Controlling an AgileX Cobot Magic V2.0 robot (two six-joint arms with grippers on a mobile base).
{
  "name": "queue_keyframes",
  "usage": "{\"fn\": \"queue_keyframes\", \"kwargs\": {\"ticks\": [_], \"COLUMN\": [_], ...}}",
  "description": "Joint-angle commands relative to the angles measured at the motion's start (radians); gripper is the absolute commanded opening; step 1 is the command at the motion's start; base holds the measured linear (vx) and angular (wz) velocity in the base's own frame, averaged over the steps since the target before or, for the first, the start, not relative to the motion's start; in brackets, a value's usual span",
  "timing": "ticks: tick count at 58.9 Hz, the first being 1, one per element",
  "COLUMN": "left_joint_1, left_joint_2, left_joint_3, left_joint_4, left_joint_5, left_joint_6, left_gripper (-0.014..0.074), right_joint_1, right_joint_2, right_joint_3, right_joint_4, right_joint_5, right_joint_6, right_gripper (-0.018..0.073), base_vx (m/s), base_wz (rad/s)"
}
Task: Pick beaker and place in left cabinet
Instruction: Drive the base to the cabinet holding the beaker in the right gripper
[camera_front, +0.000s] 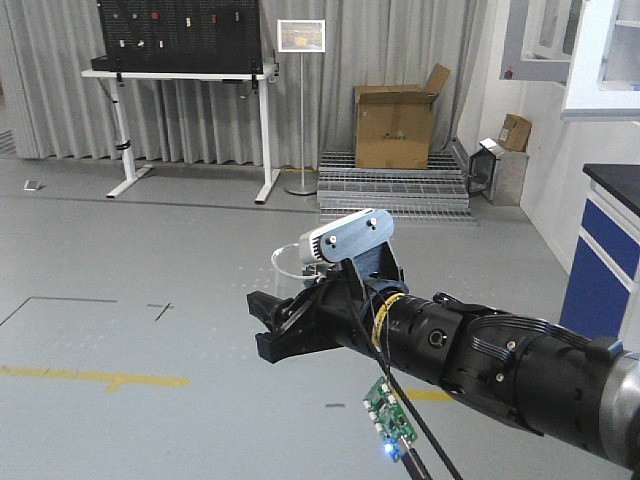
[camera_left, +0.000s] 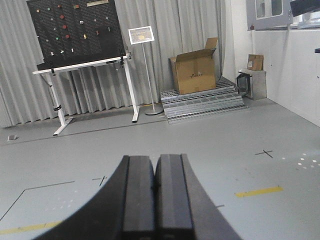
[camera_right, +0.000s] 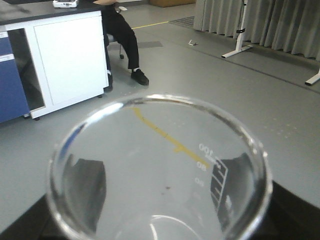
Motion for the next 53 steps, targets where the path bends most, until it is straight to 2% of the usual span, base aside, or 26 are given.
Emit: {"fn": "queue_keyframes", "kwargs": {"ticks": [1,53], "left_joint_1": [-0.001,-0.001], "left_joint_2": [-0.019,-0.019], "left_joint_3": [0.016,0.016], "left_joint_4": [-0.003,-0.003], "left_joint_5": [-0.075,-0.075], "left_joint_6": [-0.003,-0.003], "left_gripper": [0.0001,0.0001], "right_joint_1": [-0.004,-0.004], "right_joint_2": [-0.048,-0.046], "right_joint_3": [-0.03,-0.03], "right_joint_4": [0.013,0.013], "right_joint_5": [-0.055,-0.062], "right_joint_6": [-0.002,-0.002], "right_gripper": [-0.0003,-0.0003], "base_vx": [0.74,0.74], "base_wz": [-0.09,-0.06]}}
